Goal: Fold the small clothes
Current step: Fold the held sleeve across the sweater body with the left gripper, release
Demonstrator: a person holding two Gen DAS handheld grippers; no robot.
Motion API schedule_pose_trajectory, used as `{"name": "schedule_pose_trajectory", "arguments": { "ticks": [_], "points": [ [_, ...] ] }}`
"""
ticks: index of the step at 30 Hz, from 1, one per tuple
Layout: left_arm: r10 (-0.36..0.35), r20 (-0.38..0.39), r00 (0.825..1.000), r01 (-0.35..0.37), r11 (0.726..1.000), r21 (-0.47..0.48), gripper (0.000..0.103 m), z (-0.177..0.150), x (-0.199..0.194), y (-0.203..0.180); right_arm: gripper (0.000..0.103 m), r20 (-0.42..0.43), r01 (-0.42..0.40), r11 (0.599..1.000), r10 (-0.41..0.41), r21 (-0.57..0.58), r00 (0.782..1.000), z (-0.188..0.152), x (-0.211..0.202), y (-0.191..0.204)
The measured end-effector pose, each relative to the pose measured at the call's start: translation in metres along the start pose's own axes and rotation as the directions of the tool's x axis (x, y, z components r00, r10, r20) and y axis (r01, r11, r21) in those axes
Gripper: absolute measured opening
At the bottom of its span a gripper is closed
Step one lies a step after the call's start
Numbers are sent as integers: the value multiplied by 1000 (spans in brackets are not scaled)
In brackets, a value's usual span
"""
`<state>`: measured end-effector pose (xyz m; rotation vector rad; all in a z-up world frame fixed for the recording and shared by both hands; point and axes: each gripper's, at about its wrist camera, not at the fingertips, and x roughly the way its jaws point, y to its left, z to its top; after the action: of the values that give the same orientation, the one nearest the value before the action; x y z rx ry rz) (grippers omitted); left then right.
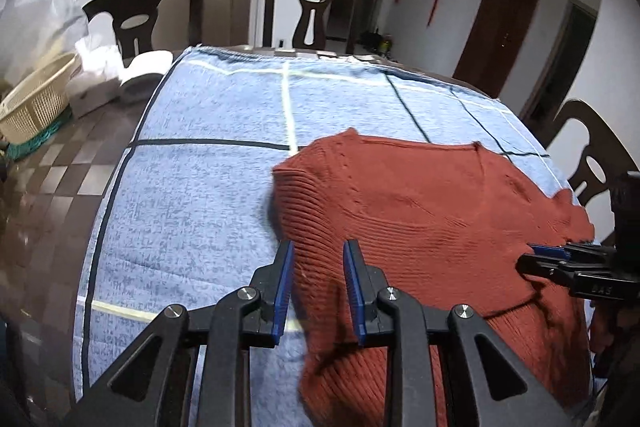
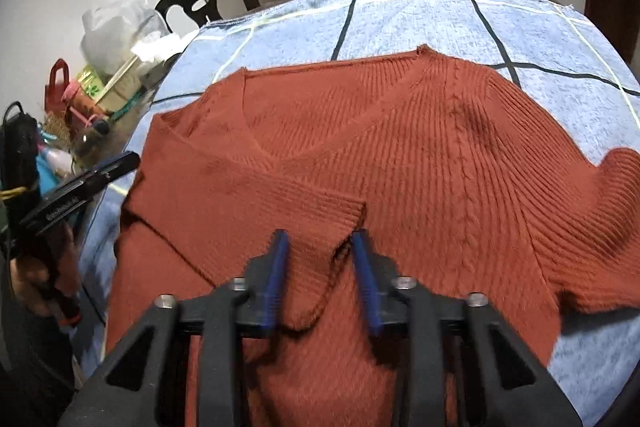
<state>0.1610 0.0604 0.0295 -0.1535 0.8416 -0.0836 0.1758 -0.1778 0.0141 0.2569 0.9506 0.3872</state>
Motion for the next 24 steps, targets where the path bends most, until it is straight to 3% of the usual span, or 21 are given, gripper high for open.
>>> {"name": "schedule_pose_trajectory", "arguments": {
  "ticks": [6, 8, 10, 14, 17, 21, 24],
  "points": [
    [-35, -34, 999, 33, 998, -56, 27, 6, 23, 13, 5, 70, -39, 998, 43, -56, 997, 20, -21, 15],
    [-18, 5, 1000, 19, 997, -70, 16, 11, 21, 15, 5, 112, -50, 996, 58, -70, 992, 29, -28, 16],
    [-23, 20, 1000, 25, 996, -85, 13, 14, 21, 18, 5, 128, -40, 998, 47, -55, 991, 36, -26, 8],
    [10, 19, 1000, -8, 996, -88, 11, 11, 25, 23, 5, 31, -2, 1000, 1, 26, 1000, 41, 5, -20],
    [31, 12, 999, -29, 995, -100, 11, 9, 24, 29, 7, 37, 69, 997, -70, 32, 997, 35, 3, -28],
    [33, 32, 999, -30, 996, -86, 11, 7, 7, 26, 10, 81, 4, 1000, -3, -7, 997, 21, -19, -13],
    [-4, 63, 998, 7, 999, -48, 11, 2, -11, 12, 10, 60, -31, 997, 35, -75, 998, 13, -17, 4]
  ]
}}
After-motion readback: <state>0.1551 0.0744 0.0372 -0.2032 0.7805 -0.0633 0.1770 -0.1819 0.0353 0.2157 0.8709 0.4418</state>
